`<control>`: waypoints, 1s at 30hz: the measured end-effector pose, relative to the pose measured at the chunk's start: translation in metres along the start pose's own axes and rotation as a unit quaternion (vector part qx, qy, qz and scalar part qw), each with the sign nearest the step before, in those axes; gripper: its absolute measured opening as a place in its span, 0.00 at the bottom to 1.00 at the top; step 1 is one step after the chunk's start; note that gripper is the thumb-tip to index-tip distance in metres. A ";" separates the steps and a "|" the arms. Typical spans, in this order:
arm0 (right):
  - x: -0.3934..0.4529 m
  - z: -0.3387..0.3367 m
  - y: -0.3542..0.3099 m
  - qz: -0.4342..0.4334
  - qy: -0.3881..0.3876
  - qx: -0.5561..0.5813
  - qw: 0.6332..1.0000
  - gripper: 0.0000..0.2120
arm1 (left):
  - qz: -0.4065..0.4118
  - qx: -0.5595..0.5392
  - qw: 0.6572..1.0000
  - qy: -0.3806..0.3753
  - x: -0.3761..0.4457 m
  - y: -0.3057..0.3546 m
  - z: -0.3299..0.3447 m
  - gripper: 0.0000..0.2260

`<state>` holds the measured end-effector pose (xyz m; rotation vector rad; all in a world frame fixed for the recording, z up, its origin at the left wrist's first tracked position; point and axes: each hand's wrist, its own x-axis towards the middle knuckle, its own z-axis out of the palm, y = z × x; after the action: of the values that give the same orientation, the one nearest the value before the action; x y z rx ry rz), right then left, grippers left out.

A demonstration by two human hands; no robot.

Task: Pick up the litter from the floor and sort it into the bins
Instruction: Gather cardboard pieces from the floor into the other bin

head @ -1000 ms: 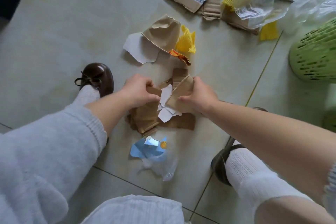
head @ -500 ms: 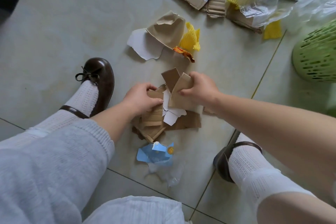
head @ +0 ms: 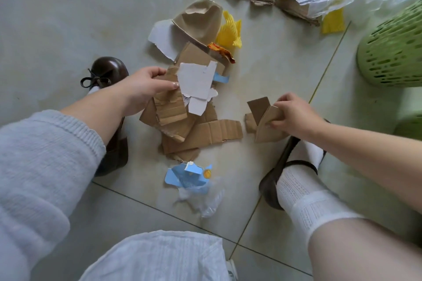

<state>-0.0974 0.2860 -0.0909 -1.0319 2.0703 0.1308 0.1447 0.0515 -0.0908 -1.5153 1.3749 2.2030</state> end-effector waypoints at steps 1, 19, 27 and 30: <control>0.000 0.004 -0.001 -0.006 0.011 -0.011 1.000 0.14 | 0.001 -0.013 1.000 0.008 0.001 -0.001 -0.002 0.08; 0.012 -0.007 -0.090 -0.210 -0.070 -0.076 0.972 0.22 | 0.057 -0.137 0.984 0.096 0.006 0.014 -0.021 0.08; 0.017 0.038 -0.123 -0.225 -0.007 -0.218 0.950 0.25 | 0.044 -0.134 0.980 0.138 0.006 0.016 -0.014 0.17; 0.017 0.040 -0.118 -0.239 0.000 -0.229 0.944 0.24 | 0.041 -0.138 0.979 0.144 0.005 0.015 -0.013 0.17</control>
<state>0.0051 0.2135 -0.1014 -1.7878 1.7634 0.3742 0.1428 0.0311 -0.0871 -1.9737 1.2621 2.3794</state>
